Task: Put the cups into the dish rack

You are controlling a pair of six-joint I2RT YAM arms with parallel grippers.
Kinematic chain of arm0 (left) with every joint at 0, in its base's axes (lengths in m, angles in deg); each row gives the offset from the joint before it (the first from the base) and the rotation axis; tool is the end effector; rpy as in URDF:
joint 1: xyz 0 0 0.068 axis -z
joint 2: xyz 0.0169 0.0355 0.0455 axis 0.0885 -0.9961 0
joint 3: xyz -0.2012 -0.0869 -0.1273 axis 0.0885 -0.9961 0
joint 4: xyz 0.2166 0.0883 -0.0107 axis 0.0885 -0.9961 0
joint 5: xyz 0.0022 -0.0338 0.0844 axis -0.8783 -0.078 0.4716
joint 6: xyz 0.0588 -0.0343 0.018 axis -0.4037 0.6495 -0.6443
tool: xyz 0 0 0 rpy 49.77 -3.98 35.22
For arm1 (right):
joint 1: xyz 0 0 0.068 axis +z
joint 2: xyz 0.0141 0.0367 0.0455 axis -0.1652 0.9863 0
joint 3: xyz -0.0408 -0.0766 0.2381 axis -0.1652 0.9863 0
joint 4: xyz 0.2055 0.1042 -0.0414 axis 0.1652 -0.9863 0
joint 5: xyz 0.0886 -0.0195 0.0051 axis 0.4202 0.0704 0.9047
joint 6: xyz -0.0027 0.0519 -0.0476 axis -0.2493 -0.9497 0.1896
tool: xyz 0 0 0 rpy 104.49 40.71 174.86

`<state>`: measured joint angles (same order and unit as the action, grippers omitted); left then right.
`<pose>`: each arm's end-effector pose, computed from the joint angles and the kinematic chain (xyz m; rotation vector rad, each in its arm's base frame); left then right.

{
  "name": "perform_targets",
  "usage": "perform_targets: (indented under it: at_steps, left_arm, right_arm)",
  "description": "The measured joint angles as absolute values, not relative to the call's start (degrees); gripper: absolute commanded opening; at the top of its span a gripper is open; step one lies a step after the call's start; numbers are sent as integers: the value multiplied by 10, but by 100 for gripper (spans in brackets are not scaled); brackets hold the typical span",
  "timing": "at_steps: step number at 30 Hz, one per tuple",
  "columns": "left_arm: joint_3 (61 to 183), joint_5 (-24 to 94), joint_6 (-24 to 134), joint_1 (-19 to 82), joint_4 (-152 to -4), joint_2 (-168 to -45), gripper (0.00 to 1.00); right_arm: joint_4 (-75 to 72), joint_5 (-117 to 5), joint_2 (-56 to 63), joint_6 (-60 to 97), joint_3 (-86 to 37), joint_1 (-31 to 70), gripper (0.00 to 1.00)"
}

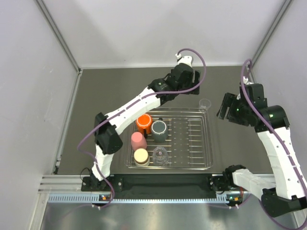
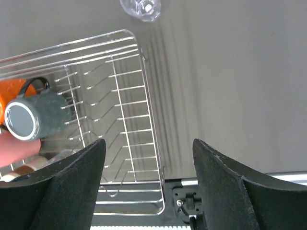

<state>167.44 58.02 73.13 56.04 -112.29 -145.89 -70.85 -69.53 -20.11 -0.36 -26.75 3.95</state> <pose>0.2927 -0.3373 0.3451 0.2252 2.0991 -0.5950 0.1519 0.0302 0.3516 0.3096 2.4121 0.1849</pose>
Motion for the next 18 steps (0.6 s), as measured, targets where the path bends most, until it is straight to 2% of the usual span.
perform_targets:
  at_steps: [4,8,18]
  left_arm:
    - [1689,596,717,558,-1117,-1480,80]
    - [1678,598,708,553,-1117,-1466,80]
    - [1541,560,720,528,-1152,-1306,78]
  right_arm:
    - [-689,-690,-190,-11,-248,17,68]
    - [-654,-684,-130,-13,-236,-10,64]
    - [-530,-663,41,-17,-234,-40,58]
